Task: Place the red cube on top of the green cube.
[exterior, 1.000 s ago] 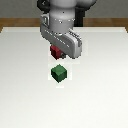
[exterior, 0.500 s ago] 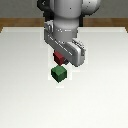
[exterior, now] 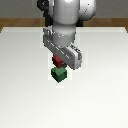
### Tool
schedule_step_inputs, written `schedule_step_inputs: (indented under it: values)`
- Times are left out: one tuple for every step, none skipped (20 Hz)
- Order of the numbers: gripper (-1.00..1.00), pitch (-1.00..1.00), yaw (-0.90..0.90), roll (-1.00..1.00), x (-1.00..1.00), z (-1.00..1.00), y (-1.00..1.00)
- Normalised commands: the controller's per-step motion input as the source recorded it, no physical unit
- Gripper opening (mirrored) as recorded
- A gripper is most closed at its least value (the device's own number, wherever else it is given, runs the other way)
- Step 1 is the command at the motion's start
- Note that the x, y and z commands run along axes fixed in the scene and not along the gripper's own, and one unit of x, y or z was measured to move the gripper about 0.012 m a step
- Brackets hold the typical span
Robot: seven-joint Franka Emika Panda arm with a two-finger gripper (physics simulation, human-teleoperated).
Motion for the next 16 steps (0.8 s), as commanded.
schedule_step_inputs:
  values:
    - [-1.0,0.0,0.0,0.0,0.0,-1.0,0.0]
    - [-1.0,0.0,0.0,0.0,0.0,0.0,0.0]
    - [-1.0,0.0,0.0,0.0,0.0,0.0,0.0]
    - [1.0,0.0,0.0,0.0,0.0,0.0,0.0]
    - [1.0,0.0,0.0,0.0,0.0,0.0,0.0]
    - [1.0,0.0,0.0,0.0,0.0,0.0,0.0]
    - [1.0,0.0,0.0,0.0,0.0,0.0,0.0]
    - [1.0,0.0,0.0,0.0,0.0,0.0,0.0]
    - [1.0,0.0,0.0,0.0,0.0,0.0,0.0]
    - [1.0,0.0,0.0,0.0,0.0,0.0,0.0]
    - [1.0,0.0,0.0,0.0,0.0,0.0,0.0]
    - [1.0,0.0,0.0,0.0,0.0,0.0,0.0]
    - [1.0,0.0,0.0,0.0,0.0,0.0,0.0]
    - [1.0,0.0,0.0,0.0,0.0,0.0,0.0]
    - [1.0,0.0,0.0,0.0,0.0,0.0,0.0]
    - [1.0,0.0,0.0,0.0,0.0,0.0,0.0]
